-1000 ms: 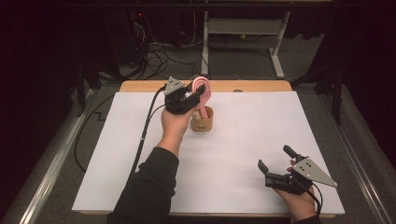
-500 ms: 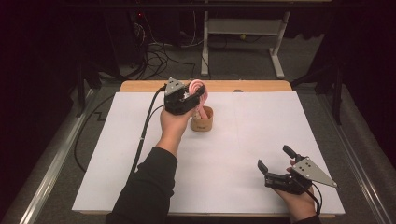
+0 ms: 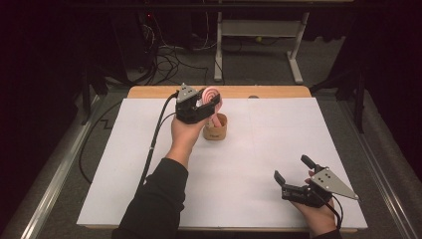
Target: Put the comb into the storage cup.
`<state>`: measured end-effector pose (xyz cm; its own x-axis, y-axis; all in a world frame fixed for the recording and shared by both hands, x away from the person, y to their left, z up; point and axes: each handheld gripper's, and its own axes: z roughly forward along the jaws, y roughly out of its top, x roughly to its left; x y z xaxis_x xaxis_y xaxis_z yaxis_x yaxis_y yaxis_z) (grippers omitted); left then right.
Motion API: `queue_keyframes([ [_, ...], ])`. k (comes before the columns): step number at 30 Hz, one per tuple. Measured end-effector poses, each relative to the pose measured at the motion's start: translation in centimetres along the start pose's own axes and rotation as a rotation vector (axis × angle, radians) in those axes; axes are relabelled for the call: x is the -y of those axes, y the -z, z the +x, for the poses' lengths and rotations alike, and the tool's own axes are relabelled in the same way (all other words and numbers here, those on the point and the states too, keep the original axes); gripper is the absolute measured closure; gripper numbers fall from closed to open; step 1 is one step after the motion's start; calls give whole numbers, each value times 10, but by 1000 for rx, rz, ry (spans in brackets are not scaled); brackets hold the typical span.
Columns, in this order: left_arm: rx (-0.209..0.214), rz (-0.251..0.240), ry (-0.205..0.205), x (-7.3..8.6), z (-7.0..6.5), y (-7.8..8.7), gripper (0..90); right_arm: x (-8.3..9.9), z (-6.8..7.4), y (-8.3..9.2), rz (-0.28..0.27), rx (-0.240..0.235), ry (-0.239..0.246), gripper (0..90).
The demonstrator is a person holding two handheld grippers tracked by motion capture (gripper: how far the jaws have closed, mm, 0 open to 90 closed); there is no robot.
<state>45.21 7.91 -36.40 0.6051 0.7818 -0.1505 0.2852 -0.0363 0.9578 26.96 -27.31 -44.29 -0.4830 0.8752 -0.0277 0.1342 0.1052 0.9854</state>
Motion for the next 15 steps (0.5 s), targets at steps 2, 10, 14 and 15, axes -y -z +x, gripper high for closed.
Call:
queue_keyframes([
  [2, 10, 2, -2, 1, 0, 0, 375, 0, 0, 0, 0, 0, 3, 1],
  [10, 14, 4, -5, 1, -3, 1, 324, -1, 0, 0, -4, 1, 2, 2],
  [14, 8, 4, -1, 2, -4, 2, 266, -1, 0, 0, -2, 1, 5, 1],
  [15, 5, 1, -1, 3, -4, 2, 266, -1, 0, 0, -2, 0, 5, 1],
])
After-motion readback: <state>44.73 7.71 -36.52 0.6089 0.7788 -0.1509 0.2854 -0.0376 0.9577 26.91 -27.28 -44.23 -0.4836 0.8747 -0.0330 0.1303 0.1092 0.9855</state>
